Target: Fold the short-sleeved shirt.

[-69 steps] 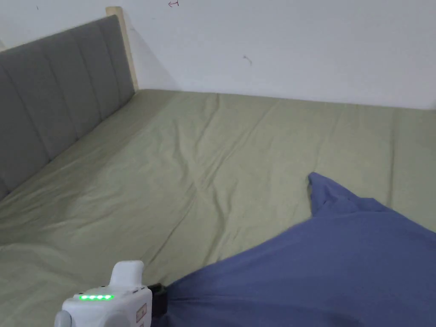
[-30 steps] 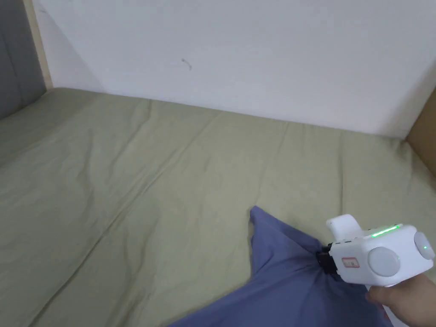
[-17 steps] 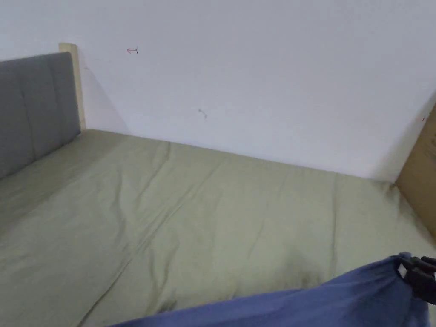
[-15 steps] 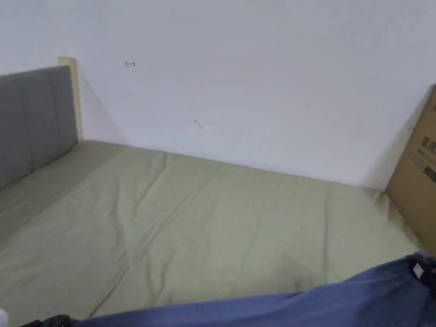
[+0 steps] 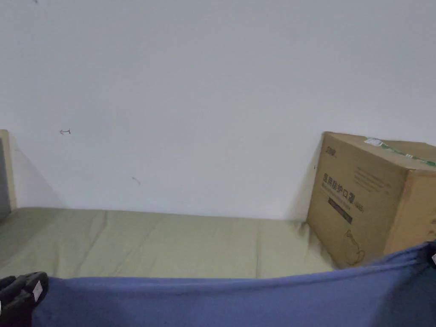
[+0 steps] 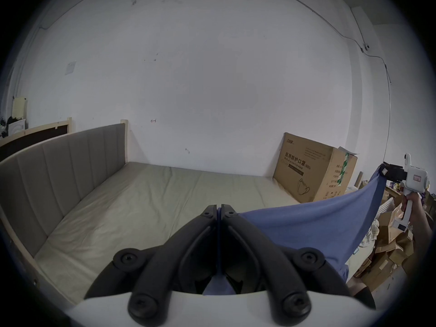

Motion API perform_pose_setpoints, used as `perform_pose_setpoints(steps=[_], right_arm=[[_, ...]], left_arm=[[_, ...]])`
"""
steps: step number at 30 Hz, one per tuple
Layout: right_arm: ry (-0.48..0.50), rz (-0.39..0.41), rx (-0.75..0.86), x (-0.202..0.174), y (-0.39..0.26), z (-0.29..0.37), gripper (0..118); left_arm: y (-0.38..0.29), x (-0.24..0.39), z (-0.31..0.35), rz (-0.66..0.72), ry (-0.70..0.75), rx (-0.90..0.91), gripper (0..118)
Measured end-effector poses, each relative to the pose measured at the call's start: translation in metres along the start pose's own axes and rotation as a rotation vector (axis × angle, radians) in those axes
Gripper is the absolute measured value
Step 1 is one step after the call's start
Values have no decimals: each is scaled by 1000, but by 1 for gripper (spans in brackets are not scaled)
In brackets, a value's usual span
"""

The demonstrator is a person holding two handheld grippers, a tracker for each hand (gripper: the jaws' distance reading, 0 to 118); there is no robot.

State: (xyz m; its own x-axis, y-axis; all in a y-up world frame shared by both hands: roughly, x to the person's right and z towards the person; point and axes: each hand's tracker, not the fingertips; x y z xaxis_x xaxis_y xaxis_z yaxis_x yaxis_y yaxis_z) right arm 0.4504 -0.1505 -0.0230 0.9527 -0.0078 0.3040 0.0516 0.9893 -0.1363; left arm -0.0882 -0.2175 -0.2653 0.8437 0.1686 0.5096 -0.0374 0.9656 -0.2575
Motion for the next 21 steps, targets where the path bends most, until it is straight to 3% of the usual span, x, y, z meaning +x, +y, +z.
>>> perform_pose_setpoints(steps=[2,4,11,17,21], right_arm=[[-8,12,6,20,11,-20,3],[-45,104,30,19,27,-35,3],[18,66,84,18,92,-120,3],[33,94,121,0,145,-205,3],[-14,130,152,-13,180,-255,3]], left_arm=[[17,2,-6,-2,-8,21,1],[37,3,-15,-5,-8,32,1],[120,-6,-70,-41,53,68,1],[189,-24,-143,-86,124,117,1],[228,-26,-182,-68,157,146,1]])
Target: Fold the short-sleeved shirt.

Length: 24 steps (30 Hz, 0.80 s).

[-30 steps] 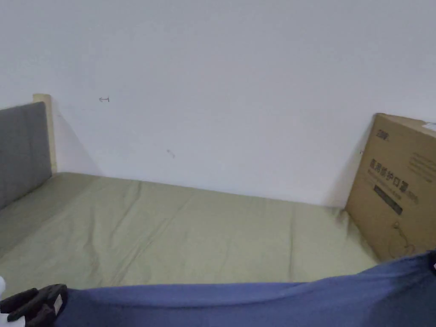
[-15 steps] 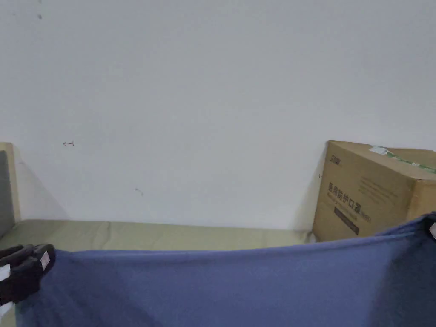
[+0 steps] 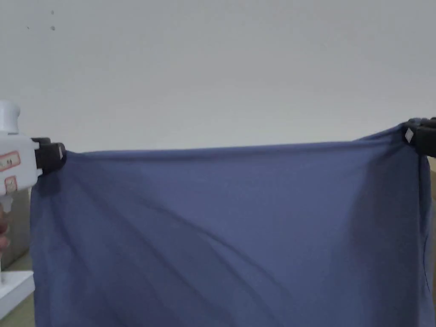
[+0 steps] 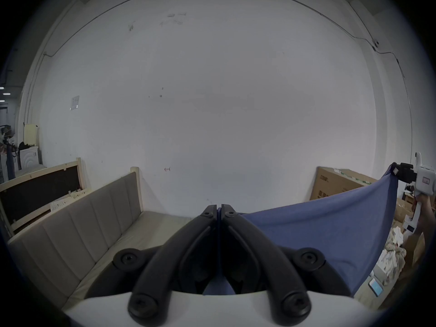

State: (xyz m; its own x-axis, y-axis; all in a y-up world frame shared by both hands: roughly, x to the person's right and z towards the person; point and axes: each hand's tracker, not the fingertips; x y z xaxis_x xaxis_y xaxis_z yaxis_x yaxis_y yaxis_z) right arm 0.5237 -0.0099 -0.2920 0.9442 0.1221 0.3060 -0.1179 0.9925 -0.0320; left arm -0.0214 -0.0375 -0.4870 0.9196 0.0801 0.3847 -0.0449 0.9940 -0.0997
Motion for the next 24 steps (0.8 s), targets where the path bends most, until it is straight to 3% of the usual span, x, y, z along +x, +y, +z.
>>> perform_pose_setpoints(steps=[5,11,15,20,24], right_arm=[[-42,-28,74,0,33,-57,3],[-101,47,58,10,21,-105,3],[-79,19,10,18,-31,-121,3],[-31,-46,-114,19,-132,-120,3],[-12,-70,-262,13,-224,-94,3]], left_arm=[[28,15,-52,-65,53,71,1],[22,35,-113,-232,117,126,1],[-20,37,-139,-157,90,56,1],[-112,33,-155,-235,77,-91,1],[-192,28,-136,-148,55,-222,1]])
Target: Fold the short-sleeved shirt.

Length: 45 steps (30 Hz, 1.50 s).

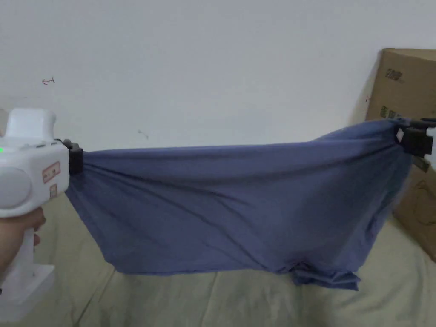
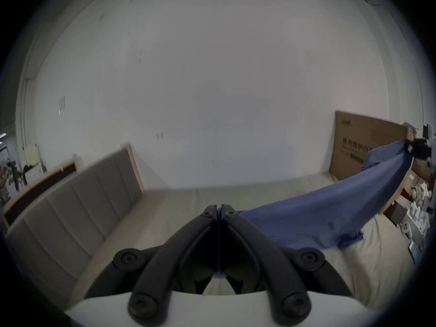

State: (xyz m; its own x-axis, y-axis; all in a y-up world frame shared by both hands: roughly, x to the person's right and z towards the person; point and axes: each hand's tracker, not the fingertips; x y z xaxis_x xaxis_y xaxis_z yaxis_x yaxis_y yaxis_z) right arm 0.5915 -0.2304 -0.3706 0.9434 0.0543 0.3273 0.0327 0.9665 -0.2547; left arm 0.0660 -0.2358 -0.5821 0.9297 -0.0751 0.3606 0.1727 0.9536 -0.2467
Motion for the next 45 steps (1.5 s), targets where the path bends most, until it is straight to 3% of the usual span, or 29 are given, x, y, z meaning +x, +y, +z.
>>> perform_pose_setpoints(steps=[3,11,16,19,25,31,32,34,35,37,41,42,44,45], right_arm=[[28,-64,-82,2,-66,26,3],[70,-89,-235,-20,-170,164,3],[44,-44,-438,-21,-205,224,3],[81,59,-536,-29,-223,255,3],[100,162,-617,-48,-257,306,3],[59,166,-714,-50,-294,302,5],[65,154,-751,-57,-289,308,14],[-22,165,-773,-62,-297,308,80],[-60,161,-766,-58,-303,305,108],[-33,89,-692,-46,-300,312,113],[-16,-32,-464,-36,-273,364,112],[-5,-66,-384,-37,-269,383,110],[32,-126,-295,-59,-255,432,108],[107,-135,-299,-65,-257,447,93]], left_arm=[[-60,4,24,27,-33,-54,1],[-183,-2,115,97,-54,-225,1],[-226,-9,178,39,-92,-321,1],[-240,-13,212,-33,-112,-353,1],[-270,-13,269,-34,-156,-442,1],[-320,0,285,-22,-142,-535,3],[-327,3,284,-15,-133,-543,11],[-336,6,283,5,-119,-569,75],[-338,7,284,37,-117,-597,95],[-335,6,296,83,-175,-610,98],[-311,4,350,55,-182,-370,97],[-306,3,366,25,-149,-309,85],[-297,6,401,10,-101,-215,80],[-295,6,412,22,-89,-204,61]])
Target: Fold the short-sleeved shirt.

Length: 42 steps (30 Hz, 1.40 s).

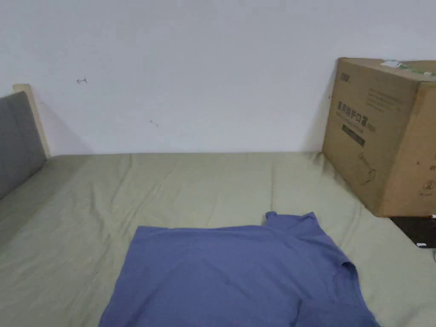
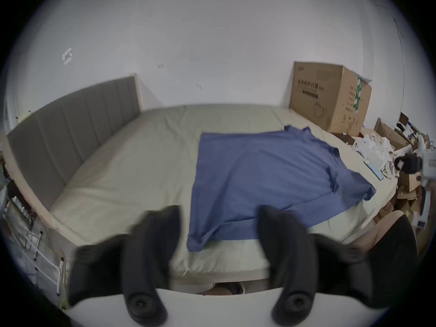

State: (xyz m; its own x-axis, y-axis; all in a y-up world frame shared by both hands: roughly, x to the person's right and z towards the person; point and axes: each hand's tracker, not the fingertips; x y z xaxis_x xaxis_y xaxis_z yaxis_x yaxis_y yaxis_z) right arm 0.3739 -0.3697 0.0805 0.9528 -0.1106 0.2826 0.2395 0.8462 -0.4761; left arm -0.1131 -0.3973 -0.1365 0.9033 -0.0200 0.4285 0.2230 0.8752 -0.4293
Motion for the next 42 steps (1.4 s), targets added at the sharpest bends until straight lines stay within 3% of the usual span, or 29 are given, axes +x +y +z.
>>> perform_pose_setpoints(steps=[1,2,3,5,7,9,14,17,18,24,25,26,27,28,29,30,37,42], right_arm=[[43,30,6,-10,-6,9,39],[-62,88,11,-22,-13,15,0],[-156,113,25,-34,-30,15,0],[52,92,1,-42,-41,23,0],[30,99,8,-60,-39,23,0],[104,110,-28,-69,-43,17,0],[142,136,-36,-86,-38,8,0],[180,155,-43,-94,-28,8,0],[192,160,-49,-96,-27,5,0],[242,165,-64,-104,-14,-7,0],[248,162,-66,-106,-13,-10,0],[248,164,-66,-108,-11,-11,0],[250,167,-73,-110,-9,-13,0],[251,168,-81,-111,-9,-15,0],[256,166,-86,-111,-9,-17,0],[264,167,-92,-111,-9,-19,0],[233,138,-148,-97,-11,-29,0],[130,127,-158,-60,0,-39,0]], left_arm=[[0,1,9,8,3,-9,33],[0,6,18,38,32,0,6],[-2,7,23,68,59,12,0],[-3,4,28,117,-29,-18,0],[-8,4,21,96,-45,-48,0],[-18,1,6,16,-3,-87,0],[-34,-11,-42,-60,11,-224,3],[-42,-13,-65,-148,7,-267,94],[-41,-11,-72,-143,-13,-292,101],[-44,-17,-107,-117,-3,-323,98],[-44,-19,-110,-109,0,-330,90],[-44,-21,-114,-105,-12,-339,66],[-45,-21,-117,-103,-18,-353,30],[-46,-21,-119,-103,-19,-362,16],[-48,-20,-120,-106,-20,-366,16],[-50,-21,-119,-115,-26,-361,3],[-45,-18,-110,-111,-79,-335,3],[-37,-20,-105,-79,-85,-302,3]])
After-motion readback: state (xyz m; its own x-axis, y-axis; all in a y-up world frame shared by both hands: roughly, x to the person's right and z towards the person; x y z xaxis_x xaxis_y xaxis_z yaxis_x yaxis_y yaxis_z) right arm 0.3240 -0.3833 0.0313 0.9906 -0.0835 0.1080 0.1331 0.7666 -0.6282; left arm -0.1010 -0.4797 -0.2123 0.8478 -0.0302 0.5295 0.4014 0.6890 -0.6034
